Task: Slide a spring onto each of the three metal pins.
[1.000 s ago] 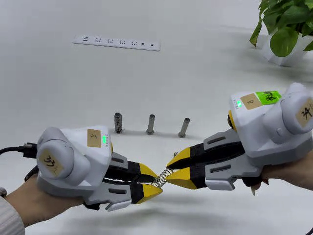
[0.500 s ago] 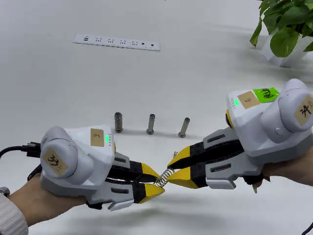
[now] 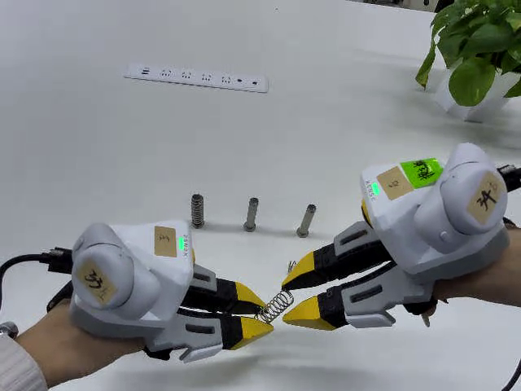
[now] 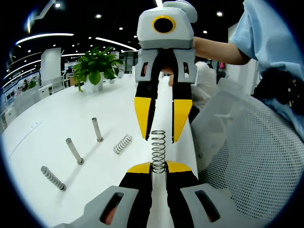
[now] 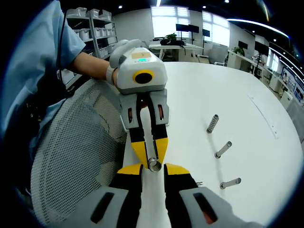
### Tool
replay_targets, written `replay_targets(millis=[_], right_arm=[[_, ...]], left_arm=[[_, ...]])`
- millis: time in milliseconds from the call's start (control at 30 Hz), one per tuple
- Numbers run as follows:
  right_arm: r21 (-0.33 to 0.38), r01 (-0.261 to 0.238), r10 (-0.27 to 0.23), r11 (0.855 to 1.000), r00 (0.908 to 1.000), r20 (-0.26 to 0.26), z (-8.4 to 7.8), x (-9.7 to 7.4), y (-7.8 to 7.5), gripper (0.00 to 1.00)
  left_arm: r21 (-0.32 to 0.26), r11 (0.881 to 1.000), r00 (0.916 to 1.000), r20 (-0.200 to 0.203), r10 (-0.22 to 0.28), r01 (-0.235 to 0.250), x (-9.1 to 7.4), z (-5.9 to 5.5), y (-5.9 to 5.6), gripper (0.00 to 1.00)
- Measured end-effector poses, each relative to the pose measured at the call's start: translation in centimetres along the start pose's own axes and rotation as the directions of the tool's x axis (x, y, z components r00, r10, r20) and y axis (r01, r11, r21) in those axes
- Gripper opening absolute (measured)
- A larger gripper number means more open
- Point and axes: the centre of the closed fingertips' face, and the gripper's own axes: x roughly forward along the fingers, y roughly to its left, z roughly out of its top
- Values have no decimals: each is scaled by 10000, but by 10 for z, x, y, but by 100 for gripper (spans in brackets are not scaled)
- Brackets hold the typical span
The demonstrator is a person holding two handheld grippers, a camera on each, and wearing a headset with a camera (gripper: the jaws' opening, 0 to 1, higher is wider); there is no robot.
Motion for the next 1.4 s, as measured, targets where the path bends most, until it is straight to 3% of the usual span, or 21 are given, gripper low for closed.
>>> replay_targets(millis=[233,667,1067,1133,1400], right_arm=[[-609,-659,610,9960,9950,-788,-1,14,4,16],[-859,-902,780,9922,9876,-1361,-10,20,2,13],[-1051,-1165,983,9876,9815,-1644,-10,21,4,13],[-781,-1239,1096,9892,9799,-1668,-11,21,4,13],[-819,-1141,990,9901,9806,-1690,-10,20,2,12]], left_arm=[[-30,9999,9999,-66,-119,119,1,-2,-4,9],[-69,9999,9999,-9,-116,116,2,-1,-4,9],[-200,9998,10000,36,-18,19,3,2,-3,10],[-253,9997,10000,27,-56,57,3,2,-4,10],[-439,9990,9999,53,97,-95,4,3,-1,10]])
